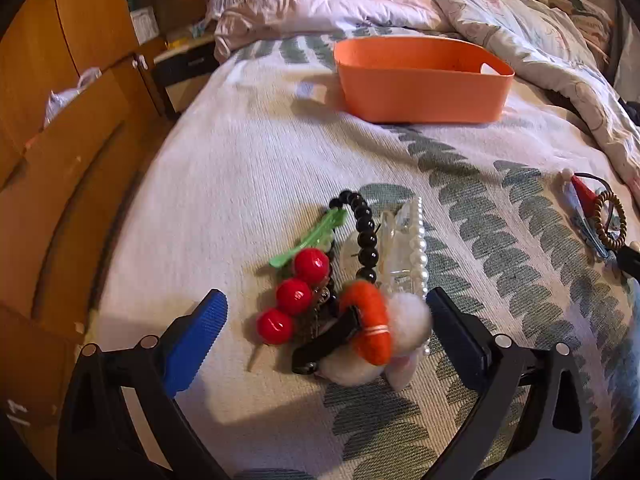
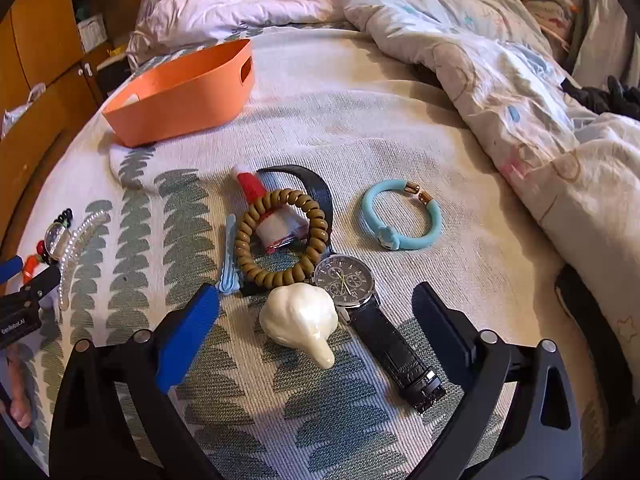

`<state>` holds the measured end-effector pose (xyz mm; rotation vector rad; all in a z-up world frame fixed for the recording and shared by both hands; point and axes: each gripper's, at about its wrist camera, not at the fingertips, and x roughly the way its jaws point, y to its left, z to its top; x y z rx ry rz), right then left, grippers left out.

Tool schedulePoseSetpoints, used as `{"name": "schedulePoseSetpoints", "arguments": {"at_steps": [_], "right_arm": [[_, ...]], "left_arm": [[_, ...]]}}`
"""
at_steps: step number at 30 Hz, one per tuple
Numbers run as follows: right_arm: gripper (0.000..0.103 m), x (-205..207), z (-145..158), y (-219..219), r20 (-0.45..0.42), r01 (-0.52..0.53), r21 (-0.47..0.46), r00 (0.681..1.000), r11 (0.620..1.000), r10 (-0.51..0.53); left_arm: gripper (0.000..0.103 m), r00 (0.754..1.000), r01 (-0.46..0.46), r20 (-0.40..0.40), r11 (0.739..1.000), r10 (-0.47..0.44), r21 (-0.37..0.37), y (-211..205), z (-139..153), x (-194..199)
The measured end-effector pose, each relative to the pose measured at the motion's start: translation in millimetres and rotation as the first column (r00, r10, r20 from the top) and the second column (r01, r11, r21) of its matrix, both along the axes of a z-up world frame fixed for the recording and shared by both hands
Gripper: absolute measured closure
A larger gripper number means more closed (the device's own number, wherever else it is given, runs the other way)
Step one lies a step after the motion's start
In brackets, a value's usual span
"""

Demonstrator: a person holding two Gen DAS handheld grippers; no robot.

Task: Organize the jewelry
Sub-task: 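Grasp the white pompom bunny charm with left tool while right grasps the white garlic charm, then lift the bunny charm with left tool while right lifts the garlic charm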

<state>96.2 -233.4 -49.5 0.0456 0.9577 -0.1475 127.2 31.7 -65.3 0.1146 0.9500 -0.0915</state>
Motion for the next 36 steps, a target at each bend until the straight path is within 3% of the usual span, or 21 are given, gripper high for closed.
{"name": "schedulePoseSetpoints", "arguments": {"at_steps": [4, 17, 36], "right_arm": [[0.008, -1.1, 1.9, 4.6, 0.005, -0.006, -0.014, 1.000, 1.000, 0.006], [0.040, -1.8, -9.4, 1.4, -0.038, 0.009, 0.003, 0.999, 1.000, -0.009], [0.063, -4.6, -6.7, -5.6, -0.026, 0.035, 0.046, 0.999, 0.998, -0.033]], "left_arm": [[0.005, 1.000, -0.001, 0.003, 1.000, 0.001, -0.007, 0.1, -1.9, -0.5], [0.005, 1.000, -0.006, -0.023, 0.999, 0.007, 0.042, -10.4, -15.5, -8.1], [0.008, 1.000, 0.003, -0.014, 1.000, -0.002, 0.028, -10.6, -14.9, -8.7]]}}
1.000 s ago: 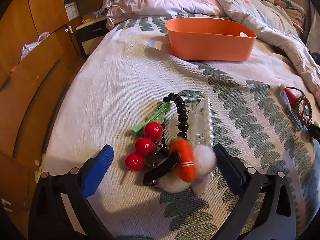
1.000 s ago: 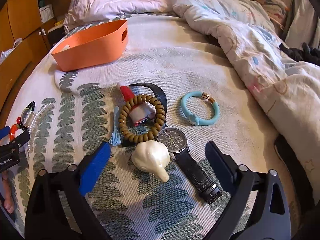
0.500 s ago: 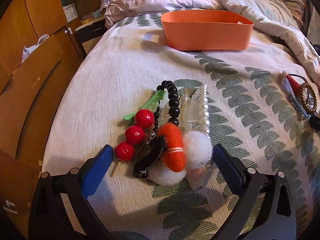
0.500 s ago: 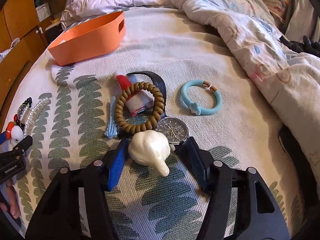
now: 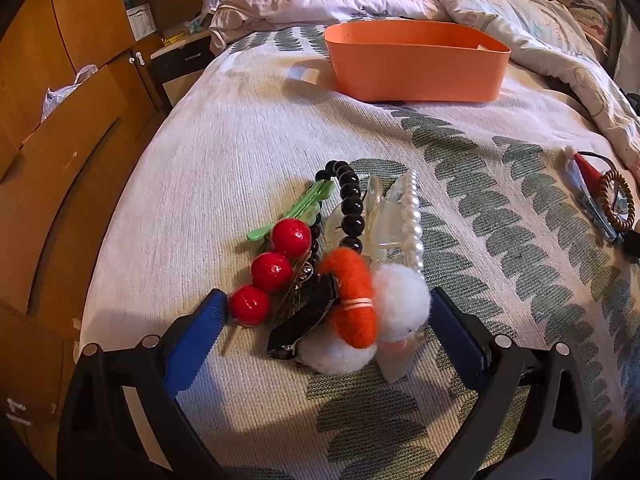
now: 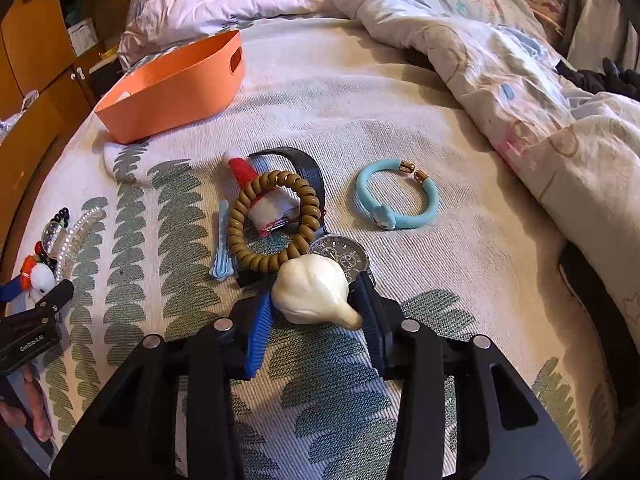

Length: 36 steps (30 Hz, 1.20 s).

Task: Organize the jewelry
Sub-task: 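Lift the bunny charm with left tool while right lifts the garlic charm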

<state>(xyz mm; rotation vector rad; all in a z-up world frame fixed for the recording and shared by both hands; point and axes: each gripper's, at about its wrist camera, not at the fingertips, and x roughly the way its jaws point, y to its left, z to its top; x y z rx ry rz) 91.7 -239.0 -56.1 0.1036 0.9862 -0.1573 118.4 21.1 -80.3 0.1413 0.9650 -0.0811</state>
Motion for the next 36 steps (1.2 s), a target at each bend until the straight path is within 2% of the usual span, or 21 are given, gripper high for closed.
{"name": "schedulePoseSetpoints", "arguments": {"at_steps": [5, 12, 16, 36], "right_arm": [[0.063, -0.6, 1.1, -1.7, 0.001, 0.001, 0.013, 1.000, 1.000, -0.001], [0.064, -1.7, 4.3, 1.2, 0.012, -0.006, 0.025, 1.000, 1.000, 0.006], [0.064, -3.2, 10.0, 2.0, 0.028, -0.009, 0.024, 1.000, 1.000, 0.008], [0.064, -11.8, 32.8, -2.3, 0.088, -0.009, 0.080, 0.996, 0.997, 0.002]], "left_arm": [[0.030, 1.000, 0.010, 0.003, 1.000, -0.010, -0.001, 1.4, 2.3, 3.6], [0.044, 1.000, 0.005, 0.005, 1.000, -0.005, -0.019, 7.2, 5.9, 2.5], [0.057, 1.000, 0.011, 0.023, 0.999, -0.010, -0.041, 9.7, 13.9, 1.0], [0.061, 0.982, 0.103, 0.176, 0.978, -0.071, -0.181, 16.2, 72.2, -28.2]]}}
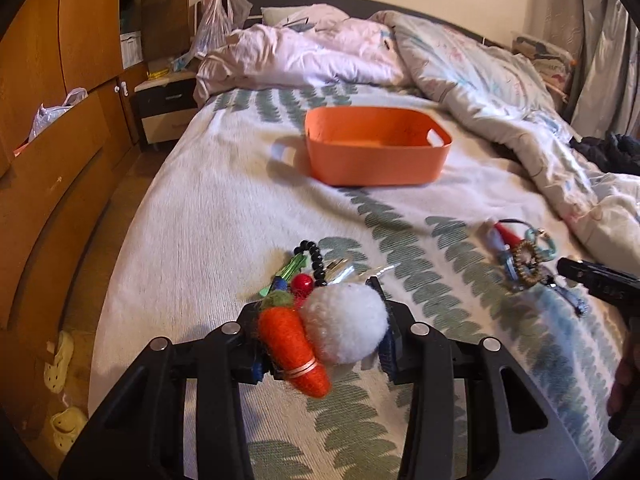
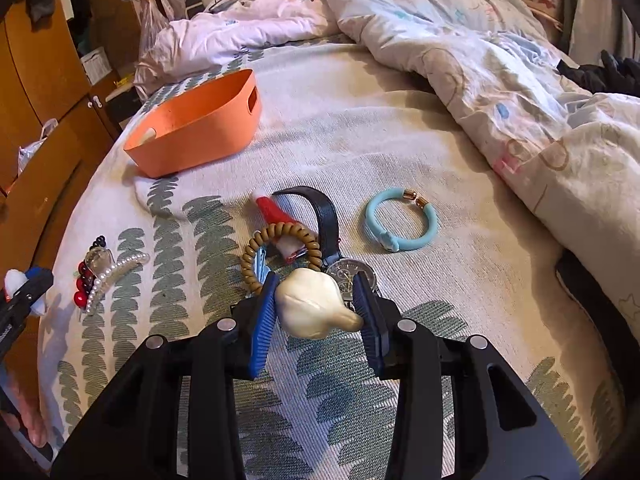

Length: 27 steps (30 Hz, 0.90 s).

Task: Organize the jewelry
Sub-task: 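Lift the bunny charm with left tool while right lifts the garlic charm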

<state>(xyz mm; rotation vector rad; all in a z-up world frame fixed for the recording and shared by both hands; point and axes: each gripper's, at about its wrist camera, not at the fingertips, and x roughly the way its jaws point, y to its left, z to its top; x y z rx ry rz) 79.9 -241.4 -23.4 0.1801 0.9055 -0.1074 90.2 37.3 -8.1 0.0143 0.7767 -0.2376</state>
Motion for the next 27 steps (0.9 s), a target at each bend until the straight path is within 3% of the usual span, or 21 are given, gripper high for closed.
{"name": "schedulePoseSetpoints", "arguments": {"at_steps": [11, 19, 23, 27], "right_arm": [[0.065, -29.9, 29.3, -1.9, 0.057, -0.023, 0.085, 0.998, 0.996, 0.019], [0.065, -84.5, 69.0, 3.5, 0.142, -0.068, 0.147, 0.989, 0.987, 0.046], [0.065, -109.9, 84.8, 8.8, 0.189, -0.086, 0.144, 0.980, 0.986, 0.058], [0.065, -129.9, 75.1, 1.1, 0.175, -0.071, 0.180, 0.984, 0.981, 0.040]], "left_arm": [[0.061, 0.999, 0.000, 0.035, 0.997, 0.003, -0.074, -3.2, 28.7, -30.1], [0.061, 0.997, -0.034, 0.060, 0.996, 0.039, -0.080, 4.8, 41.1, -57.9], [0.061, 0.996, -0.060, 0.057, 0.996, 0.064, -0.068, 12.3, 33.1, -72.9], [0.061, 0.995, -0.098, 0.013, 0.991, 0.100, -0.090, 25.8, 19.1, -85.9]]}}
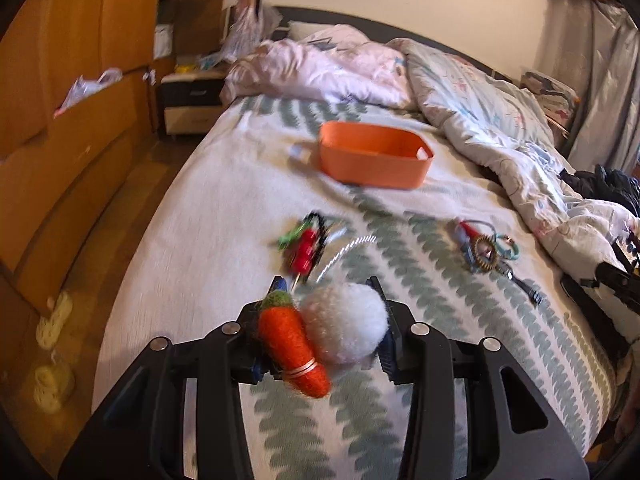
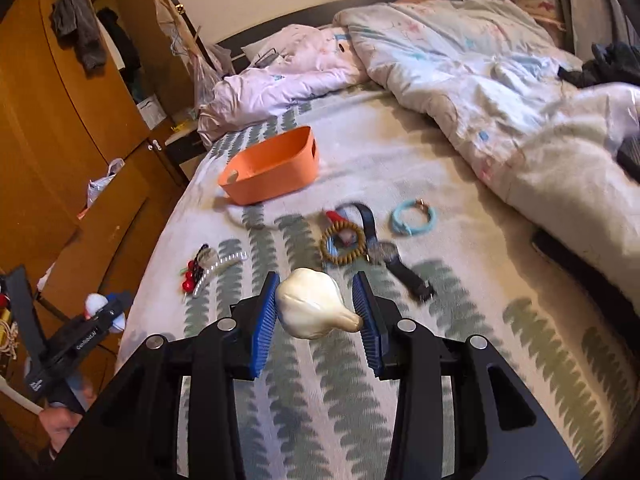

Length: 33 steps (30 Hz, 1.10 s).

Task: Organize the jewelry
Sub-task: 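Lift the bunny charm with left tool while right lifts the garlic charm, then lower and release the bunny charm with left while right releases the garlic charm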

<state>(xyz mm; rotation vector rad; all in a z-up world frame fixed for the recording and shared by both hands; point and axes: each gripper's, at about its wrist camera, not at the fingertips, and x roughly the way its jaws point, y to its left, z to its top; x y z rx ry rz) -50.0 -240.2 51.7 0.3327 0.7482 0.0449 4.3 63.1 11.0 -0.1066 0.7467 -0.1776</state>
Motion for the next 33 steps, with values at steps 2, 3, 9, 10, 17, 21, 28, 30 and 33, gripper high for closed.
{"name": "schedulePoseSetpoints", "arguments": {"at_steps": [2, 3, 9, 10, 17, 21, 28, 30, 33], "right_arm": [[0.065, -10.7, -9.3, -5.4, -0.020, 0.012, 0.016, 1.000, 1.000, -0.012], [0.065, -14.6, -13.4, -7.5, -0.027, 0.015, 0.026, 1.000, 1.000, -0.014], [0.065, -36.7, -38.0, -15.4, -0.069, 0.056, 0.032, 0.996, 0.998, -0.053], [0.065, -39.1, -41.5, -17.2, -0.074, 0.061, 0.036, 0.996, 0.997, -0.059], [0.065, -40.7, -57.4, -13.2, -0.107, 0.071, 0.000, 0.992, 0.997, -0.071], [0.065, -36.5, -68.7, -12.3, -0.136, 0.067, -0.003, 0.988, 0.998, -0.067], [0.065, -29.2, -84.3, -17.9, -0.172, 0.083, -0.007, 0.982, 0.997, -0.083], [0.065, -27.5, -85.7, -16.7, -0.172, 0.079, -0.018, 0.982, 0.997, -0.081], [0.064, -24.6, -89.1, -14.2, -0.182, 0.074, -0.037, 0.980, 0.997, -0.080]], "left_arm": [[0.061, 1.000, -0.012, -0.008, 1.000, 0.012, 0.006, 2.1, -5.4, -8.9], [0.061, 1.000, -0.013, -0.010, 1.000, 0.013, 0.009, 2.0, -7.6, -12.6], [0.061, 1.000, -0.028, 0.001, 0.999, 0.028, 0.044, 1.0, -18.1, -29.4], [0.061, 1.000, -0.031, -0.002, 0.999, 0.031, 0.042, 2.5, -20.7, -31.0], [0.061, 0.997, -0.078, -0.016, 0.995, 0.079, 0.065, 11.8, -36.3, -33.1], [0.061, 0.996, -0.085, -0.021, 0.993, 0.088, 0.086, 10.7, -46.3, -32.4], [0.059, 0.995, -0.092, -0.028, 0.992, 0.094, 0.091, 10.3, -53.4, -32.5], [0.057, 0.995, -0.092, -0.029, 0.992, 0.094, 0.083, 11.5, -52.9, -32.6], [0.043, 0.995, -0.098, -0.016, 0.992, 0.100, 0.080, 12.6, -51.0, -34.2]]}}
